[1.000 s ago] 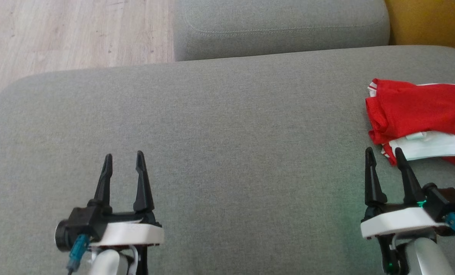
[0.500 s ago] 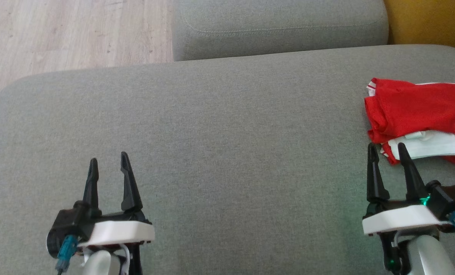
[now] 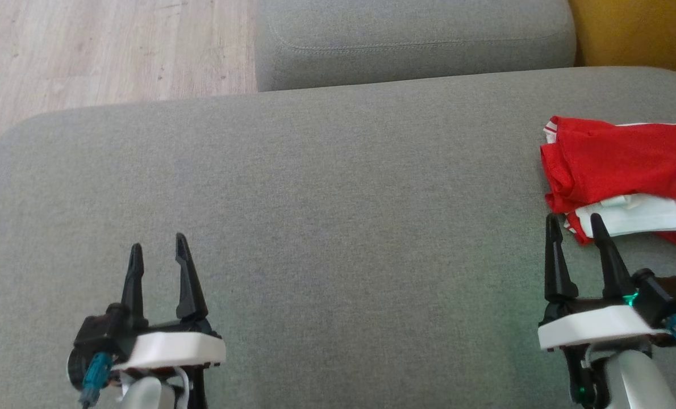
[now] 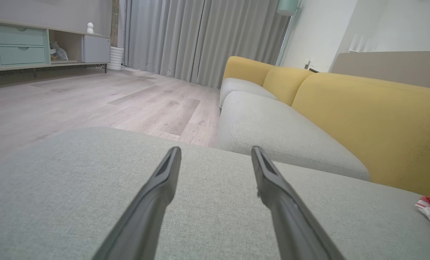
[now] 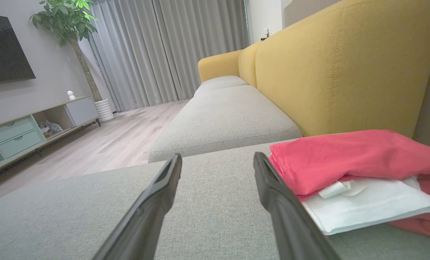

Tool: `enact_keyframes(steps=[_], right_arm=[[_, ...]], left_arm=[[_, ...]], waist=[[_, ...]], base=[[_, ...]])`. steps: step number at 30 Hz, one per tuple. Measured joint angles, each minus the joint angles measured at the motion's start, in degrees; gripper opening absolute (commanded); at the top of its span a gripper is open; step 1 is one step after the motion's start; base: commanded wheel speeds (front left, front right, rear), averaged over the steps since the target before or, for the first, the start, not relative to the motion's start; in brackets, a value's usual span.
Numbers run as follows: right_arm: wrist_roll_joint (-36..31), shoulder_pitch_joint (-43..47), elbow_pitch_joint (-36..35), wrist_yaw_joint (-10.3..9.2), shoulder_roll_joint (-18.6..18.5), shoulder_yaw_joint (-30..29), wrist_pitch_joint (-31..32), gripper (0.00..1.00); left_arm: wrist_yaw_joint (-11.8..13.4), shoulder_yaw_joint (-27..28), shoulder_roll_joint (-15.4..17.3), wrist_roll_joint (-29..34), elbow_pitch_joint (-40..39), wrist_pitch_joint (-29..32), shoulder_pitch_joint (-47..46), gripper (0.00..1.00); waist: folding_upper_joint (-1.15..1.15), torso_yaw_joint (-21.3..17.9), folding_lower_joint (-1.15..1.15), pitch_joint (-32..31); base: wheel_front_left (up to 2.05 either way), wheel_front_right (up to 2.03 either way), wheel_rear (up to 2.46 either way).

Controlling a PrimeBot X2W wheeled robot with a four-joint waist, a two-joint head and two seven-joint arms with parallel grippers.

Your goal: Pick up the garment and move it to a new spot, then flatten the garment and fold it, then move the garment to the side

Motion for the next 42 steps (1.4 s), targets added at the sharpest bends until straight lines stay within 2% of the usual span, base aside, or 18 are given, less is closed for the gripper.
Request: enact_keyframes(steps=[10,11,17,42], right_arm=[[0.0,0.0,0.2,0.00,0.0,0.0,0.0,1.00],[0.0,0.2,0.9,0.00,0.0,0.1,0.1,0.00],[0.7,3.1,4.8,0.00,0.2,0.2,0.5,0.00],[16.5,3.1,4.4,0.00,0.2,-1.1,4.3,0.00]], left_arm=[[-0.9,0.0,0.0,-2.3,1.2,0.0,0.0,1.00],[-0.9,0.0,0.0,-2.3,2.0,0.0,0.1,0.00],[-0.9,-0.1,-0.1,-3.0,5.7,0.5,2.7,0.00],[-2.9,2.1,-0.1,-16.7,5.2,4.6,3.0,0.00]], waist=[[0.00,0.1,0.00,0.3],[0.00,0.1,0.00,0.3],[0.00,0.1,0.00,0.3],[0.00,0.1,0.00,-0.1]], base=[[0.00,0.00,0.00],[0.00,0.00,0.00],[0.00,0.00,0.00],[0.00,0.00,0.00]])
